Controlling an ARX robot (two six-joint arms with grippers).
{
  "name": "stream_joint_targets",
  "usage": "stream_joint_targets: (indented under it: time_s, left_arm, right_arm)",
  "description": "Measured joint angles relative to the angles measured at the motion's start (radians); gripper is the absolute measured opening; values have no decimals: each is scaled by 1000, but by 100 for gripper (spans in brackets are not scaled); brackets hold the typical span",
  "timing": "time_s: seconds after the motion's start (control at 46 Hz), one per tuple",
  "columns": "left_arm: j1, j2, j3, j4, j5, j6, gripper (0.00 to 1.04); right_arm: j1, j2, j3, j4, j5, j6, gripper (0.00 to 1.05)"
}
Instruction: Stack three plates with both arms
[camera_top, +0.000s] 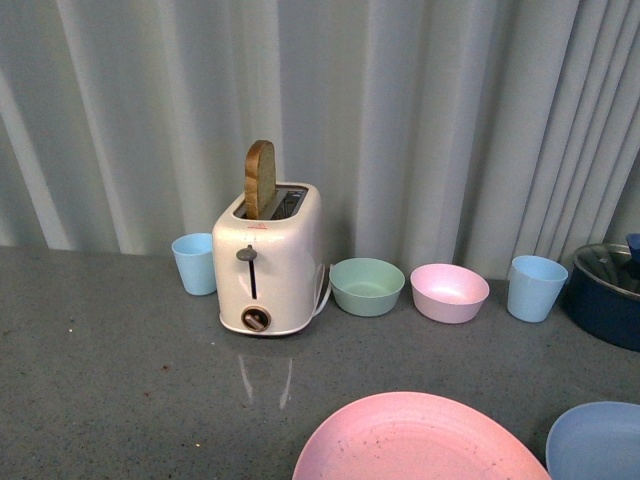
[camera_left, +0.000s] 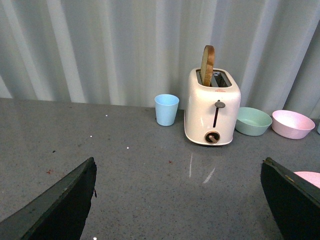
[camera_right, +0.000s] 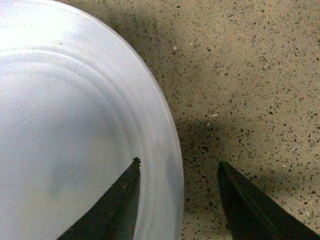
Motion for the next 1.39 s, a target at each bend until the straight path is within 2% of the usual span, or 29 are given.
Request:
stream_joint_targets:
  time_s: [0.348,0.631,1.153,1.284,1.393]
  left_arm:
    - [0,0,0,0,0,0,98]
    - [0,0,0,0,0,0,98]
    - [0,0,0,0,0,0,98]
    - [0,0,0,0,0,0,98]
    - [0,0,0,0,0,0,98]
  right_arm:
    - [9,12,-3,35,-8,26,2]
    - [-7,-8,-24,40,-19,49,3]
    - [-175,-359,-70,-140,-94,39,3]
    - [-177,-452,-68,-181,-106,69,3]
    - [-142,-531,-66,-215,-98,108,3]
